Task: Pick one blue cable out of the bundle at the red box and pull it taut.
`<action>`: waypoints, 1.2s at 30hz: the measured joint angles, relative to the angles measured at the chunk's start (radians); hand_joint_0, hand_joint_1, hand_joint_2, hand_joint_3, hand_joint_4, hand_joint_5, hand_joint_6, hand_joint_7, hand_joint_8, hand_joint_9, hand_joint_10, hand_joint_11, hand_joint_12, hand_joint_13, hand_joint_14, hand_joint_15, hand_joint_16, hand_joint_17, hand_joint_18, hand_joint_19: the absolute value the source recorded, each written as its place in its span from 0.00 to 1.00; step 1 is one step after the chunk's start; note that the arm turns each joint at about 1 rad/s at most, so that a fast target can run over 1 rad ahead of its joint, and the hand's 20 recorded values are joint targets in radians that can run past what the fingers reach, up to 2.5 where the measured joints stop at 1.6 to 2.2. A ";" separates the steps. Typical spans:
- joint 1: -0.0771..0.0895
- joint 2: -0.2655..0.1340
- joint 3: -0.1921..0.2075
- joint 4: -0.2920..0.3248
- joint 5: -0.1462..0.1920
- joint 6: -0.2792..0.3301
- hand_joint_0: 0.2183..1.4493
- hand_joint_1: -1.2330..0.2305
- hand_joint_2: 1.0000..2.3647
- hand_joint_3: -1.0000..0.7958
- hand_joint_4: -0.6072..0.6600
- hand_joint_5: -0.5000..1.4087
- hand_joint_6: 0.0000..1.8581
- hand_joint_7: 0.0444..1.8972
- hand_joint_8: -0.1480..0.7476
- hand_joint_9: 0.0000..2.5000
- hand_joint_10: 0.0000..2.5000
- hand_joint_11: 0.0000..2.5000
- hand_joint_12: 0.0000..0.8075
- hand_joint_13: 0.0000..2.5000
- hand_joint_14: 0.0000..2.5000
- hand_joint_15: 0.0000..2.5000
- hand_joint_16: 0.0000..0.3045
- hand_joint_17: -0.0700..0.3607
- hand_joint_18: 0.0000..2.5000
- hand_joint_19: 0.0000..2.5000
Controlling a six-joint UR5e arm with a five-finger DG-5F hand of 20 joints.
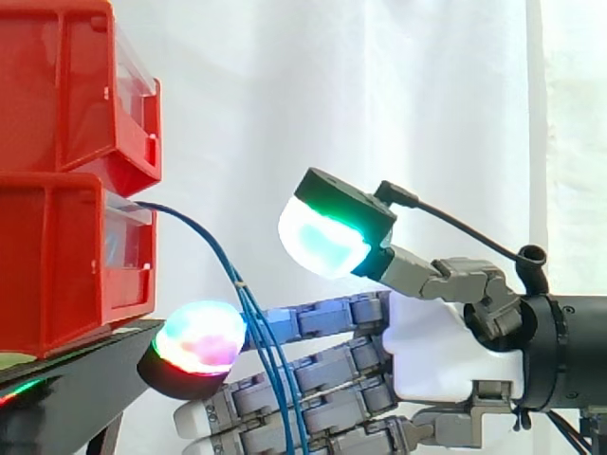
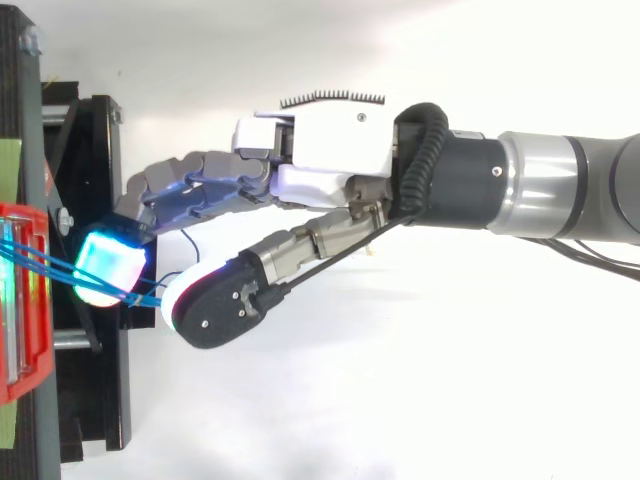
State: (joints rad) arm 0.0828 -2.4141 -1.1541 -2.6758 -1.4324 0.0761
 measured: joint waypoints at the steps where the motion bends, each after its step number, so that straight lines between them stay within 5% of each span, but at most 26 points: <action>1: 0.000 0.000 0.000 0.001 0.000 0.000 0.28 0.38 0.00 0.28 0.74 0.19 0.27 0.49 0.47 0.16 0.00 0.04 0.41 0.11 0.00 0.05 0.17 0.43 0.08 0.08; 17: -0.001 0.001 0.000 0.003 0.000 -0.001 0.32 0.34 0.01 0.36 0.64 0.20 0.27 0.66 0.47 0.15 0.00 0.05 0.40 0.11 0.00 0.05 0.17 0.43 0.07 0.08; 27: -0.001 0.001 0.000 0.005 0.000 -0.001 0.34 0.32 0.01 0.39 0.62 0.19 0.33 0.58 0.47 0.16 0.00 0.05 0.40 0.11 0.00 0.05 0.17 0.43 0.08 0.08; 36: 0.000 0.000 0.000 0.005 0.000 -0.001 0.28 0.33 0.00 0.28 0.66 0.20 0.28 0.63 0.48 0.16 0.00 0.05 0.41 0.12 0.00 0.05 0.17 0.43 0.09 0.09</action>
State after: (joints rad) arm 0.0824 -2.4137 -1.1542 -2.6703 -1.4327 0.0752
